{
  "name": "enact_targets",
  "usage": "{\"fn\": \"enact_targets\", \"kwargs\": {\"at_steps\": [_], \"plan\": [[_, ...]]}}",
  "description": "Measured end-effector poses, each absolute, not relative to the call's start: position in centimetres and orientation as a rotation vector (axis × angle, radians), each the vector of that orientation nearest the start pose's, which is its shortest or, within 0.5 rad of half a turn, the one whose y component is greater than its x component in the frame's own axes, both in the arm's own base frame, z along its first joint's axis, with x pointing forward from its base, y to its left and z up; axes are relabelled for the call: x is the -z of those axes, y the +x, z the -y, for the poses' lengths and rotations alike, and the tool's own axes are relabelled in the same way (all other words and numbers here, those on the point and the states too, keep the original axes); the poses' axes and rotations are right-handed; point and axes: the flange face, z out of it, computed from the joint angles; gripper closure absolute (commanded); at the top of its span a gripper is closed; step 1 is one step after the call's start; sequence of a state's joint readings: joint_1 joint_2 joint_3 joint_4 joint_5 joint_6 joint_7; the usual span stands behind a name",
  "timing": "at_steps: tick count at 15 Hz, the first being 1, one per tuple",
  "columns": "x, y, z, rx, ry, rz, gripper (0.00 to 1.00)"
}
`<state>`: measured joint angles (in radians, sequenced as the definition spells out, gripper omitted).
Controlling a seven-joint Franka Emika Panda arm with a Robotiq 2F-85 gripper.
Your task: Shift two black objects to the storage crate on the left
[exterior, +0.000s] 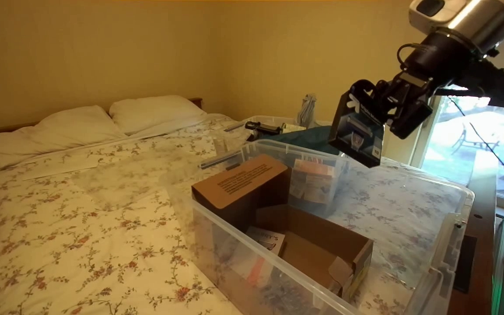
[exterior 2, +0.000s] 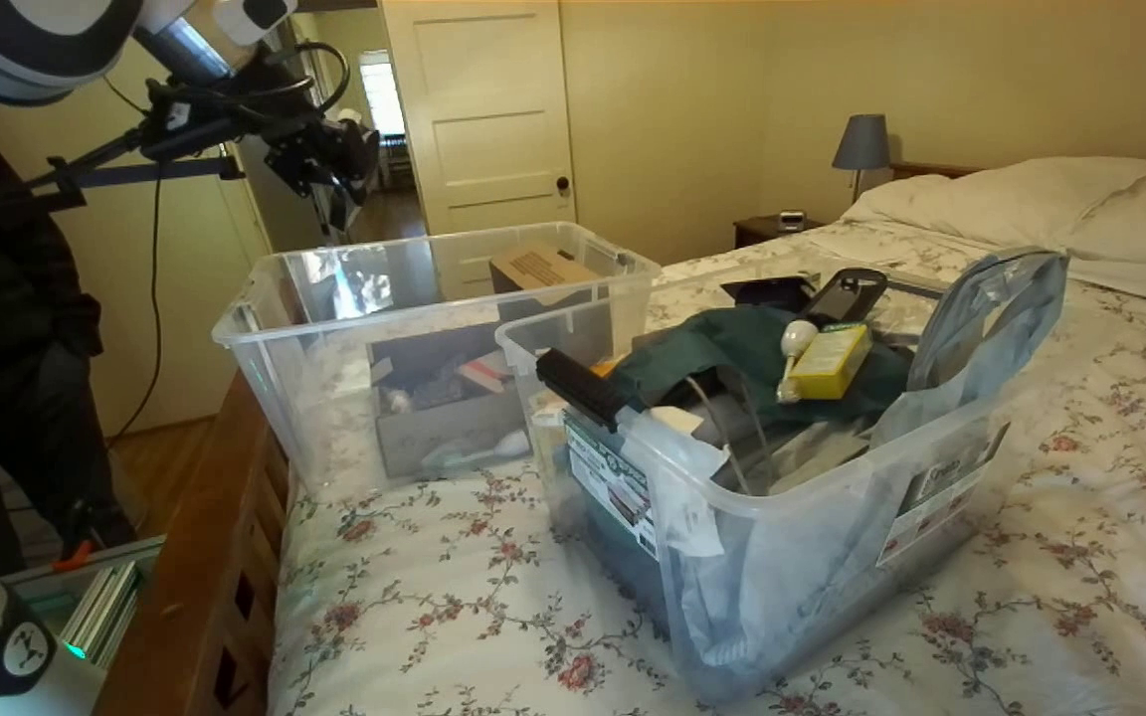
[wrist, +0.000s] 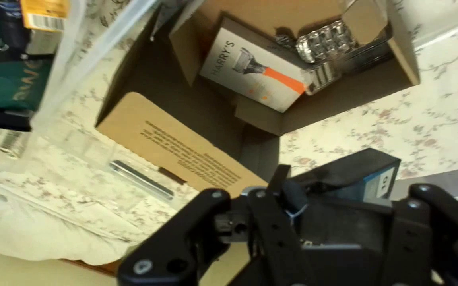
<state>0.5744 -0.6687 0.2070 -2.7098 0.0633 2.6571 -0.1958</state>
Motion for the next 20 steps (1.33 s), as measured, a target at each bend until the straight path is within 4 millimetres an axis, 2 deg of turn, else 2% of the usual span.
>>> {"fn": "enact_targets", "kwargs": {"at_steps": [2,4,6,12,17,18,20], "plan": [[-47.9,25.4,-30.3,0.894,-2.565,1.444,1.0],[-46.3,25.5,-32.8,0.855,-2.544,1.554,1.0],[-44.7,27.2,-34.6,0.801,-2.546,1.643,1.0],[-40.3,34.7,-38.3,0.662,-2.537,1.796,1.0],[-34.5,37.1,-39.9,0.495,-2.518,1.917,1.0],[-33.4,37.5,-40.0,0.463,-2.516,1.931,0.75],[-31.8,38.1,-40.3,0.423,-2.51,1.946,0.68]]}}
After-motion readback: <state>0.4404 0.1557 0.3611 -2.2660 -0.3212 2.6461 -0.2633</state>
